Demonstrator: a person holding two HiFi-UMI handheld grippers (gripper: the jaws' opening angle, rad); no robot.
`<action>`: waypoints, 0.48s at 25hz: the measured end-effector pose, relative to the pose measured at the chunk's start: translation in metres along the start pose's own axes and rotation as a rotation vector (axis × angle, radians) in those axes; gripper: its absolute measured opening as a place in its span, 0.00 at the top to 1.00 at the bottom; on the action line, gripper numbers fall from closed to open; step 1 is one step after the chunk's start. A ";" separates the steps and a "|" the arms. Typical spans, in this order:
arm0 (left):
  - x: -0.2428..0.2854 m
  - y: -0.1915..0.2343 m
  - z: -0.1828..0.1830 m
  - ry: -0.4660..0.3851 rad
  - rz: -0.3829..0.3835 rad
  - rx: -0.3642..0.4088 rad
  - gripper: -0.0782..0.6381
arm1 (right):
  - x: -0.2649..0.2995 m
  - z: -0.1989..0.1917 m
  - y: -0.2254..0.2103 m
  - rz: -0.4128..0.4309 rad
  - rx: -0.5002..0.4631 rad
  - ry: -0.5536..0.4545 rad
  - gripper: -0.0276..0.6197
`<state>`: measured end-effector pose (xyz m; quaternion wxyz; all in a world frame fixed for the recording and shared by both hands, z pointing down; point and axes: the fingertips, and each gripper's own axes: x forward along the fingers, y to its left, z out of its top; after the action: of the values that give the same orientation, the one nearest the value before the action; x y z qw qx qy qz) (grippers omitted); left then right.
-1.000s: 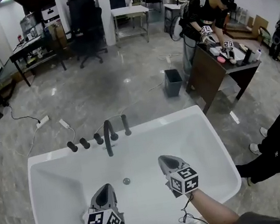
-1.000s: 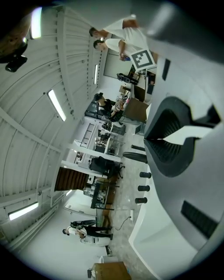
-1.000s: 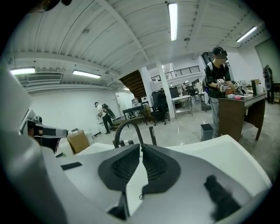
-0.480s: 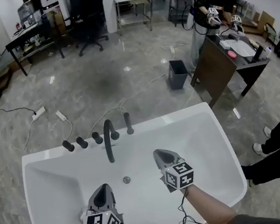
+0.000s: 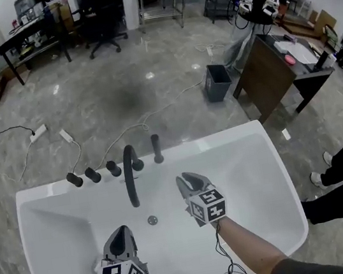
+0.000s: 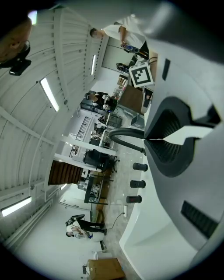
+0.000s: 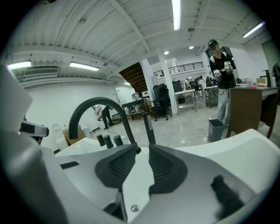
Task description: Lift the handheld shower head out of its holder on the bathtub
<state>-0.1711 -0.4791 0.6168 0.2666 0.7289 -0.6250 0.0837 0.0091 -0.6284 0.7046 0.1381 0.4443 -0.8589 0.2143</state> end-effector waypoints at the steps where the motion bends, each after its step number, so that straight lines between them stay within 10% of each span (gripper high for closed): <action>1: 0.004 0.003 -0.003 0.002 0.000 -0.002 0.87 | 0.009 -0.002 -0.001 0.003 0.009 0.003 0.80; 12: 0.038 0.031 -0.029 0.012 0.006 -0.008 0.87 | 0.088 -0.004 -0.024 -0.081 -0.059 -0.037 0.64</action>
<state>-0.1871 -0.5004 0.6676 0.2732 0.7253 -0.6260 0.0862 -0.0208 -0.7009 0.7519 0.1439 0.4781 -0.8486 0.1751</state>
